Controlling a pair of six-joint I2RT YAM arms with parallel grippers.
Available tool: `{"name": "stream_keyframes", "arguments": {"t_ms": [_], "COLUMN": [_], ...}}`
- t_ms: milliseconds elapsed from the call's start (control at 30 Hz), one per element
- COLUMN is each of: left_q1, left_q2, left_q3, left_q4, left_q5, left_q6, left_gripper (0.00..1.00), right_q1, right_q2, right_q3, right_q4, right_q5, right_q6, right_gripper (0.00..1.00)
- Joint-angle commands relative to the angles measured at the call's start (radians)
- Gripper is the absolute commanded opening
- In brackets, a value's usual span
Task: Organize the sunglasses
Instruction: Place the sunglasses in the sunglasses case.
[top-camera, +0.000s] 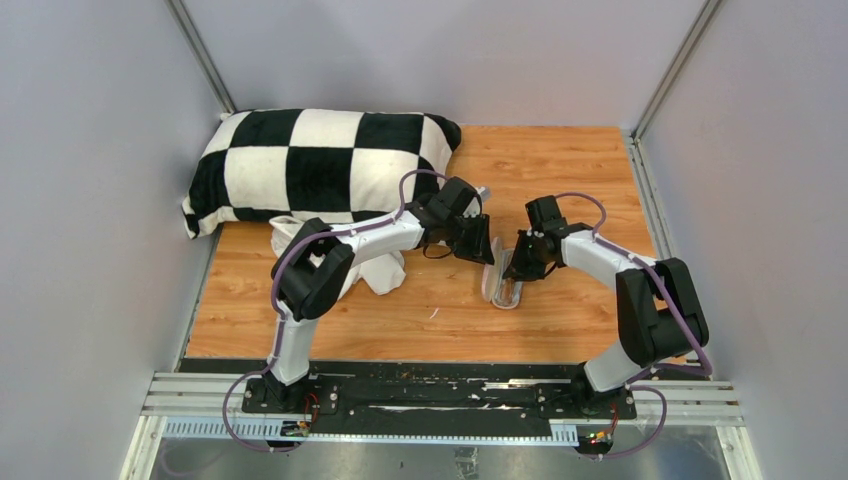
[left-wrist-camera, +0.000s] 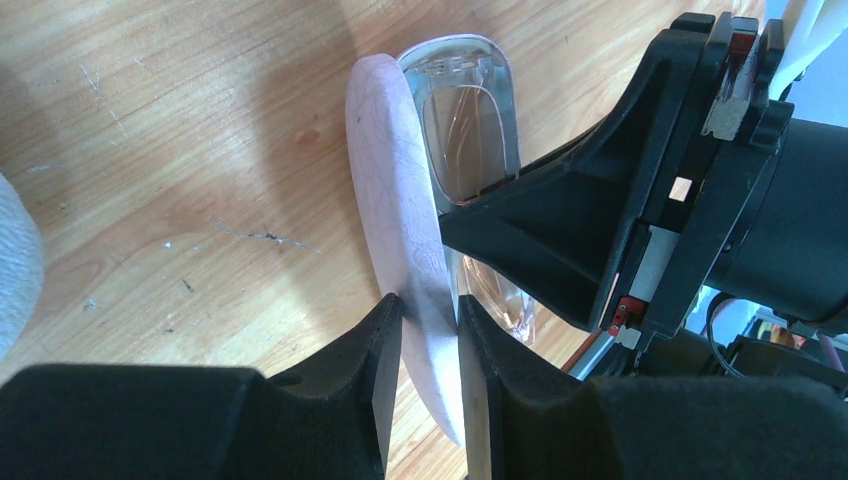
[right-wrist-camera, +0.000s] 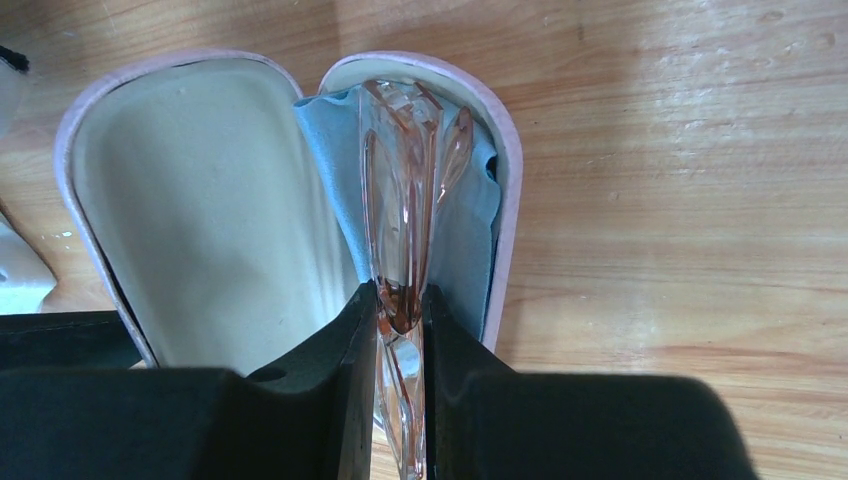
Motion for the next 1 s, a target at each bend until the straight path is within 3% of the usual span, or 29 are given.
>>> {"name": "stream_keyframes", "arguments": {"t_ms": [0, 967], "left_q1": [-0.012, -0.016], "left_q2": [-0.002, 0.004], "left_q3": [-0.018, -0.032], "left_q4": [0.02, 0.032], "left_q5": [0.021, 0.028], "left_q6": [-0.013, -0.025], "left_gripper": [0.3, 0.31], "right_q1": [-0.019, -0.018], "right_q2": [-0.01, -0.052], "right_q3": [-0.021, -0.061], "right_q4": [-0.009, 0.06], "right_q5": [-0.035, -0.101], "right_q6": [0.012, -0.039], "right_gripper": [0.2, 0.21]}}
